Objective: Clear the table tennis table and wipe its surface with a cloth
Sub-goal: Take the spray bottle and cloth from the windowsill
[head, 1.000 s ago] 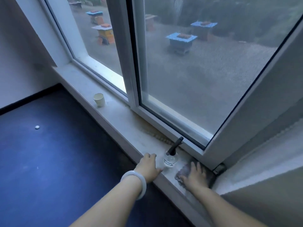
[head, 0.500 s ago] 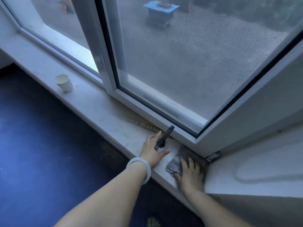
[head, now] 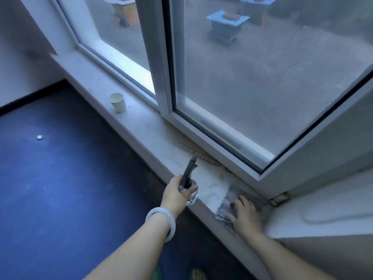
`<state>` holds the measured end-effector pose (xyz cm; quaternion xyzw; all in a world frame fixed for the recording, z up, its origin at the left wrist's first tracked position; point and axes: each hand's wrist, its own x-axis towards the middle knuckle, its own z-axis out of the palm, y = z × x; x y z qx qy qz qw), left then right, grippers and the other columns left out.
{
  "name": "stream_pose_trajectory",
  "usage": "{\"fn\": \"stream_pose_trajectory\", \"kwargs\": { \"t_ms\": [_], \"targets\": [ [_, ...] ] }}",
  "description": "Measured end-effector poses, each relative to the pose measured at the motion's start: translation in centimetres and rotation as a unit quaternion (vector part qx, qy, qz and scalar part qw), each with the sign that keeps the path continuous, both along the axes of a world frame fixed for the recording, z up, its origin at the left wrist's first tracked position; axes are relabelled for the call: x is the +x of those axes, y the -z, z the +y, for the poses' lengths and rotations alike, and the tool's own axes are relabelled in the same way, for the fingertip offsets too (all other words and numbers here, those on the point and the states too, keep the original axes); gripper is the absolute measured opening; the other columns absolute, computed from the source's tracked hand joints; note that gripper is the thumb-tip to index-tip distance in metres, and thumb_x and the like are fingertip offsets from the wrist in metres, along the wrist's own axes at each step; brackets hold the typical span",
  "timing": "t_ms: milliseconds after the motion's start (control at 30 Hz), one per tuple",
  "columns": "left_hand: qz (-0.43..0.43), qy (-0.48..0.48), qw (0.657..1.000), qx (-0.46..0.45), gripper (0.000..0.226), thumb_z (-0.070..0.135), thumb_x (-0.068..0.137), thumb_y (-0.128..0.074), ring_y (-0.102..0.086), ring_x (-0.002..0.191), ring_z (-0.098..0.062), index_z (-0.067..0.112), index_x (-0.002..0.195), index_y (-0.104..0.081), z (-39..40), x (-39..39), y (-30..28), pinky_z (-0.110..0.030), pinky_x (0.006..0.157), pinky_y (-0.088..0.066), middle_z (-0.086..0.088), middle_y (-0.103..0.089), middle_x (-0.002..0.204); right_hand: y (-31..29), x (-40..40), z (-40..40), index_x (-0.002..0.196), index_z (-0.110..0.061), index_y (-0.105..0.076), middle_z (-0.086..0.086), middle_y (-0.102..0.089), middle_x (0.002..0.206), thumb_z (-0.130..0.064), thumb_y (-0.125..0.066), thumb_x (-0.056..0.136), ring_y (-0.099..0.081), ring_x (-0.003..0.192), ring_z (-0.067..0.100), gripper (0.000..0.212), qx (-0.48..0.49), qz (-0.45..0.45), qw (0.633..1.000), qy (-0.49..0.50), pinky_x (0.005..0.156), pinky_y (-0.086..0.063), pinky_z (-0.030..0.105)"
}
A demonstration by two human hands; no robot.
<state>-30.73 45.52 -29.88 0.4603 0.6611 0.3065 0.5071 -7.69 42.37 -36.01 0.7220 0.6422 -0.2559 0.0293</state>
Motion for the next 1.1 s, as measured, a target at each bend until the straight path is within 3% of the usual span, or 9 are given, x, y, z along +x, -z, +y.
{"fn": "stream_pose_trajectory", "kwargs": {
  "t_ms": [67,133,367,467,600,700,833,933,1100],
  "targets": [
    [0.014,-0.026,1.0,0.007,0.034,0.022,0.085,-0.071,-0.059,0.061,0.009,0.053,0.078,-0.06,-1.3,-1.6,-1.2,-0.002,0.057,-0.041,0.026,-0.064,0.066,0.6,0.0,-1.0,0.146,-0.028,-0.032,0.002,-0.016,0.161,-0.049,-0.065,0.087,-0.019,0.146,0.024,0.071,-0.024,-0.028,0.999,-0.036,0.115,-0.027,0.037],
    [0.024,-0.053,0.998,0.009,0.029,0.024,0.084,-0.072,-0.059,0.063,0.007,0.051,0.08,-0.06,-2.6,-2.9,-2.2,-0.005,0.062,-0.043,0.022,-0.064,0.067,1.1,0.0,-1.4,0.146,-0.029,-0.029,0.002,-0.015,0.161,-0.047,-0.067,0.085,-0.019,0.146,0.025,0.074,-0.012,-0.061,0.997,-0.052,0.114,-0.028,0.04],
    [0.063,-0.161,0.985,0.01,0.03,0.027,0.083,-0.073,-0.055,0.067,0.018,0.051,0.071,-0.06,-8.3,-6.9,-3.5,-0.002,0.059,-0.039,0.03,-0.064,0.074,1.5,-1.4,-0.9,0.12,-0.032,-0.056,-0.004,-0.038,0.146,-0.038,-0.066,0.086,-0.035,0.13,0.021,0.036,0.038,-0.06,0.995,-0.072,0.104,-0.031,0.037],
    [0.066,-0.183,0.981,0.001,0.031,0.028,0.085,-0.072,-0.058,0.071,0.013,0.054,0.074,-0.059,-11.0,-8.0,-3.5,-0.018,0.066,-0.042,0.03,-0.064,0.077,1.3,-2.7,-0.5,0.106,-0.031,-0.064,-0.005,-0.047,0.135,-0.043,-0.07,0.084,-0.039,0.125,0.021,0.026,0.028,-0.028,0.997,-0.07,0.103,-0.03,0.037],
    [0.048,-0.22,0.974,-0.003,0.016,0.024,0.086,-0.073,-0.061,0.095,-0.01,0.034,0.089,-0.061,-14.3,-9.7,-3.6,-0.026,0.078,-0.041,0.004,-0.066,0.103,0.3,-5.1,-0.9,0.097,-0.023,-0.07,-0.006,-0.054,0.121,-0.038,-0.074,0.083,-0.049,0.117,0.019,0.021,0.032,0.06,0.993,-0.098,0.092,-0.037,0.033],
    [0.051,-0.247,0.968,-0.004,0.019,0.026,0.086,-0.073,-0.057,0.091,0.003,0.028,0.102,-0.063,-17.2,-11.0,-4.2,-0.012,0.07,-0.038,0.004,-0.064,0.11,-1.0,-7.6,-1.9,0.087,-0.018,-0.065,-0.002,-0.058,0.105,-0.026,-0.074,0.084,-0.058,0.091,0.019,0.012,0.023,0.155,0.98,-0.122,0.076,-0.046,0.027],
    [0.064,-0.307,0.95,-0.012,0.025,0.032,0.086,-0.072,-0.05,0.082,0.017,0.035,0.108,-0.062,-22.4,-13.4,-5.8,-0.004,0.061,-0.033,0.016,-0.063,0.103,-3.1,-12.7,-4.5,0.075,-0.021,-0.048,-0.012,-0.055,0.066,-0.024,-0.07,0.087,-0.051,0.065,0.013,0.025,0.014,0.22,0.961,-0.168,0.055,-0.037,0.016],
    [0.079,-0.354,0.932,-0.013,0.022,0.036,0.085,-0.072,-0.05,0.08,0.017,0.036,0.105,-0.062,-27.9,-15.9,-7.1,-0.006,0.06,-0.03,0.02,-0.063,0.098,-5.1,-17.8,-7.5,0.085,-0.017,-0.046,-0.005,-0.055,0.068,-0.029,-0.066,0.089,-0.046,0.064,0.013,0.024,-0.005,0.248,0.943,-0.223,0.059,-0.039,0.025],
    [0.088,-0.463,0.882,0.002,0.022,0.042,0.083,-0.074,-0.053,0.076,0.012,0.038,0.1,-0.061,-40.2,-20.1,-9.1,-0.013,0.058,-0.035,0.024,-0.063,0.088,-8.8,-27.4,-15.9,0.09,-0.011,-0.042,-0.001,-0.057,0.076,-0.019,-0.062,0.081,-0.045,0.067,0.013,0.023,-0.02,0.283,0.905,-0.318,0.052,-0.037,0.014]
  ]
}}
